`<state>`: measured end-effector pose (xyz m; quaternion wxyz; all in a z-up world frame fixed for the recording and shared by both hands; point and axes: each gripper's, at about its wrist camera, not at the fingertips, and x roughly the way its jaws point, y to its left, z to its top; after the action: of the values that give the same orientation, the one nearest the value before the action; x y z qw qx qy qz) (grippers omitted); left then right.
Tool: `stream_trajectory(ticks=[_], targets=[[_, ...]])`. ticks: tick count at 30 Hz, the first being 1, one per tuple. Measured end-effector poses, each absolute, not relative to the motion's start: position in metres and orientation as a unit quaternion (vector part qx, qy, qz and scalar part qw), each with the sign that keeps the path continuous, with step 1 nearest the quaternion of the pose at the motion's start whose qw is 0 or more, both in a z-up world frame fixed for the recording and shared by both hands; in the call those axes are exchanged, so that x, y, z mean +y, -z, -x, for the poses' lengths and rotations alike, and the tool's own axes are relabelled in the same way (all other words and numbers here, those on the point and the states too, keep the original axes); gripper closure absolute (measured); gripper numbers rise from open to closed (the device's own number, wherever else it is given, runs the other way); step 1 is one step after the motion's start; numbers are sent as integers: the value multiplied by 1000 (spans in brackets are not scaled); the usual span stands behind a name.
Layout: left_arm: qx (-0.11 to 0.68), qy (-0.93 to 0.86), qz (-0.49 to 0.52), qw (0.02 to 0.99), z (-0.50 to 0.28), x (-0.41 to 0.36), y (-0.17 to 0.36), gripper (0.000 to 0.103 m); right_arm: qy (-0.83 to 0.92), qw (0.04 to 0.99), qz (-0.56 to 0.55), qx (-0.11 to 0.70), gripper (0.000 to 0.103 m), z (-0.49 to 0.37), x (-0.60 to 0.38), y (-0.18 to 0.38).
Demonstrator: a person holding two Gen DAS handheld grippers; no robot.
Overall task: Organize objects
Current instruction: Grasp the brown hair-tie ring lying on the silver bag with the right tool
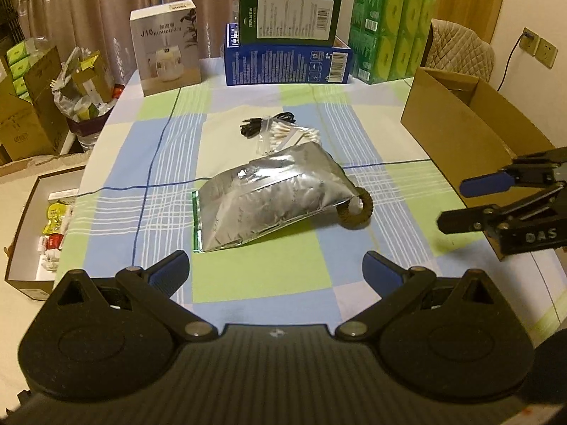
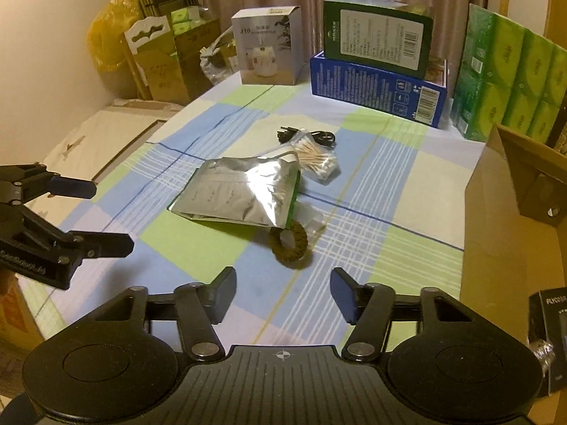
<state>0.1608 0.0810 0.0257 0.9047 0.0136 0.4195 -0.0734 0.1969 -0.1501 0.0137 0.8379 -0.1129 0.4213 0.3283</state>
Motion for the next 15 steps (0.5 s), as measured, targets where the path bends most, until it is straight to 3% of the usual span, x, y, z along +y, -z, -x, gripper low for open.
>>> stream_trajectory(ticks=[7, 15], targets=[[422, 78, -11, 903, -174, 84, -11, 1, -333, 833, 122, 423, 64, -218, -134, 8], [429, 78, -6, 900, -197, 93, 9, 1, -341, 824, 133, 433, 66, -250, -118, 41]])
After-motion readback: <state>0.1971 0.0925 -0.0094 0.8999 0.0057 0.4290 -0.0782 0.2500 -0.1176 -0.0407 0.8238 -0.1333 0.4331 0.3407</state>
